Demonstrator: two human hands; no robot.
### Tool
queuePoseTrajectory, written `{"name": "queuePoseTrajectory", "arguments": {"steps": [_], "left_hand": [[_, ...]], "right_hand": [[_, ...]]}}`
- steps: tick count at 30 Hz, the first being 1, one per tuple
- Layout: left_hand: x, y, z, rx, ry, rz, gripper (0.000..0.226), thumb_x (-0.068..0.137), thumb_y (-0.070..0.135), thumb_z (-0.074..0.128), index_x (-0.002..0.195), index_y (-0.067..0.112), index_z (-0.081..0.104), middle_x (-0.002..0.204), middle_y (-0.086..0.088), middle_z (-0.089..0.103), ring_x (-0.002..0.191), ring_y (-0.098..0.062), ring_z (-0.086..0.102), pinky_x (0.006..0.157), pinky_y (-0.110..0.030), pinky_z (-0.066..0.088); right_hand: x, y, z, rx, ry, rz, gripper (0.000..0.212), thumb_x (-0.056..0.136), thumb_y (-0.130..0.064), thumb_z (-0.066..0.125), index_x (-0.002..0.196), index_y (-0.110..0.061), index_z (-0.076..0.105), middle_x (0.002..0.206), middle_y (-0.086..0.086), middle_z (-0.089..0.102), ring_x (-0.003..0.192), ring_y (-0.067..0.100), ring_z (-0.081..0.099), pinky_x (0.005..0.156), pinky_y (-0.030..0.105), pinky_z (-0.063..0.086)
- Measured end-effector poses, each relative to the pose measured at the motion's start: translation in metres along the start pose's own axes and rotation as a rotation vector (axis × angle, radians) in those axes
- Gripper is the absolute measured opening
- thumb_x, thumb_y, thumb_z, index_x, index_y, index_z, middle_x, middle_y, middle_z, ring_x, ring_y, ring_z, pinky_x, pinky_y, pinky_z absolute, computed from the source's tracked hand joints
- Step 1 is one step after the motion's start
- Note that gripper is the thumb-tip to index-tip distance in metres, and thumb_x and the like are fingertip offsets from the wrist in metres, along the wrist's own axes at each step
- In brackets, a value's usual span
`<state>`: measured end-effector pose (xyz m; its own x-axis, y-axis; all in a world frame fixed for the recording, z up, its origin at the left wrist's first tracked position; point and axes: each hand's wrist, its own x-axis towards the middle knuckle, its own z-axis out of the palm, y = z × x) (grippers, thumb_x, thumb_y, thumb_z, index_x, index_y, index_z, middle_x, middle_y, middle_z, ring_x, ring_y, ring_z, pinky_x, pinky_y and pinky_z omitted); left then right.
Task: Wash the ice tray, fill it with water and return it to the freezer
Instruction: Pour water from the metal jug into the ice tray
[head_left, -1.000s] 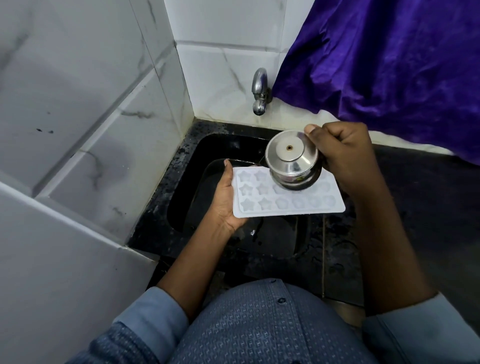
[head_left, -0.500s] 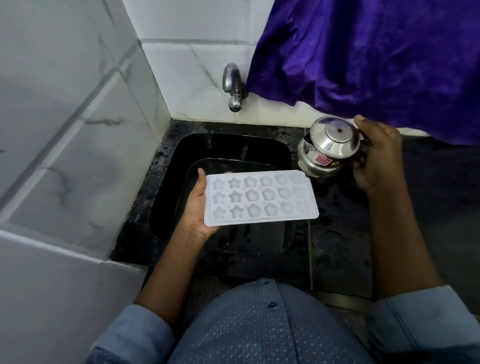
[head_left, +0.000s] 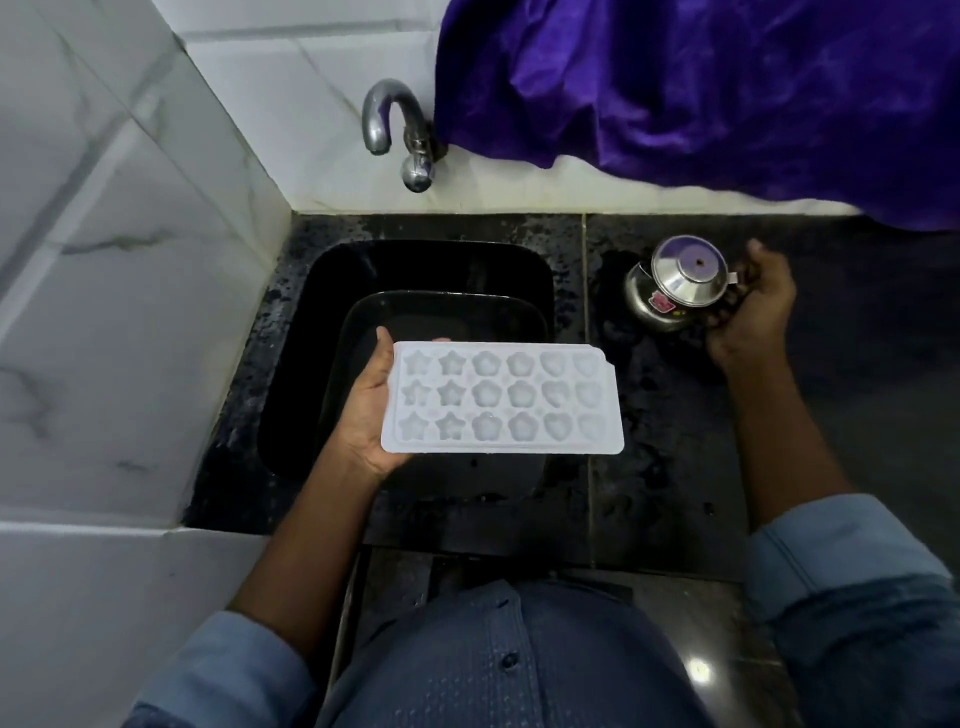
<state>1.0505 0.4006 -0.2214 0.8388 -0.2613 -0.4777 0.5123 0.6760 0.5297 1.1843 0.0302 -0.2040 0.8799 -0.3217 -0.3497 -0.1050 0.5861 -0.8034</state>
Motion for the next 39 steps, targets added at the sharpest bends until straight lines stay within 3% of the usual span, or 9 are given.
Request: {"name": "queuePoseTrajectory", "arguments": {"steps": [9,16,21,26,29,30,32,36,39], "left_hand": [[0.025,-0.016,0.019,0.027,0.056,-0.054,0.075,0.104,0.075,0.036,0.125,0.016,0.077,0.142,-0.016,0.07,0.129,-0.038,0.069,0.096,-0.06,0.06],[0.031,-0.03,0.023,0.058,0.079,-0.068,0.074,0.104,0.075,0.037,0.129,0.016,0.074,0.147,-0.016,0.066,0.133,-0.039,0.066,0.096,-0.061,0.059],[0.029,-0.036,0.028,0.041,0.098,-0.07,0.075,0.103,0.076,0.039,0.126,0.016,0.077,0.147,-0.016,0.066,0.132,-0.04,0.067,0.098,-0.062,0.059],[0.026,-0.037,0.031,0.041,0.085,-0.058,0.075,0.103,0.076,0.039,0.127,0.016,0.075,0.148,-0.017,0.065,0.134,-0.04,0.065,0.098,-0.064,0.058],[0.025,-0.039,0.032,0.022,0.083,-0.051,0.074,0.103,0.075,0.041,0.127,0.015,0.076,0.148,-0.017,0.065,0.135,-0.041,0.064,0.1,-0.064,0.057],[0.024,-0.039,0.033,0.017,0.077,-0.051,0.074,0.103,0.075,0.041,0.127,0.015,0.076,0.148,-0.017,0.066,0.135,-0.04,0.064,0.1,-0.064,0.057],[0.024,-0.039,0.034,0.013,0.065,-0.048,0.074,0.103,0.075,0.042,0.129,0.015,0.076,0.148,-0.016,0.066,0.136,-0.04,0.063,0.101,-0.064,0.056],[0.02,-0.038,0.038,-0.007,0.031,-0.043,0.072,0.102,0.074,0.046,0.13,0.015,0.075,0.148,-0.017,0.066,0.137,-0.04,0.063,0.102,-0.064,0.055],[0.015,-0.039,0.04,-0.027,0.0,-0.029,0.071,0.1,0.074,0.048,0.129,0.015,0.075,0.149,-0.017,0.064,0.137,-0.041,0.062,0.103,-0.065,0.055]], "right_hand": [[0.061,0.048,-0.008,-0.204,0.076,0.03,0.034,0.097,-0.015,0.056,0.064,-0.021,0.052,0.052,-0.008,0.048,0.043,0.007,0.043,0.04,0.02,0.024],[0.078,0.071,-0.013,-0.315,0.076,0.037,0.02,0.071,-0.029,0.063,0.057,-0.02,0.053,0.06,-0.002,0.047,0.051,0.013,0.042,0.048,0.021,0.022],[0.081,0.082,-0.022,-0.335,0.022,-0.002,0.026,0.079,-0.017,0.063,0.053,-0.019,0.058,0.057,-0.004,0.05,0.054,0.012,0.043,0.05,0.023,0.03],[0.079,0.083,-0.033,-0.576,-0.091,-0.11,0.029,0.096,-0.023,0.065,0.071,-0.017,0.052,0.071,0.011,0.043,0.06,0.017,0.037,0.053,0.029,0.029],[0.072,0.075,-0.039,-0.733,0.017,-0.279,0.024,0.102,-0.027,0.064,0.082,-0.015,0.059,0.08,0.01,0.059,0.075,0.022,0.054,0.069,0.034,0.043],[0.067,0.07,-0.039,-0.778,0.107,-0.334,0.023,0.103,-0.03,0.062,0.089,-0.011,0.062,0.086,0.008,0.064,0.081,0.017,0.058,0.075,0.031,0.044],[0.046,0.055,-0.039,-0.747,0.254,-0.371,0.022,0.104,-0.033,0.058,0.094,-0.014,0.059,0.086,-0.002,0.064,0.075,0.001,0.056,0.077,0.024,0.043],[-0.021,0.032,-0.04,-0.636,0.023,-0.108,0.014,0.1,-0.022,0.059,0.086,-0.025,0.057,0.074,-0.003,0.06,0.056,0.005,0.052,0.052,0.025,0.042],[-0.071,0.021,-0.04,-0.509,-0.181,0.18,0.015,0.104,-0.022,0.057,0.096,-0.017,0.069,0.084,0.001,0.074,0.067,0.011,0.067,0.057,0.024,0.05]]}}
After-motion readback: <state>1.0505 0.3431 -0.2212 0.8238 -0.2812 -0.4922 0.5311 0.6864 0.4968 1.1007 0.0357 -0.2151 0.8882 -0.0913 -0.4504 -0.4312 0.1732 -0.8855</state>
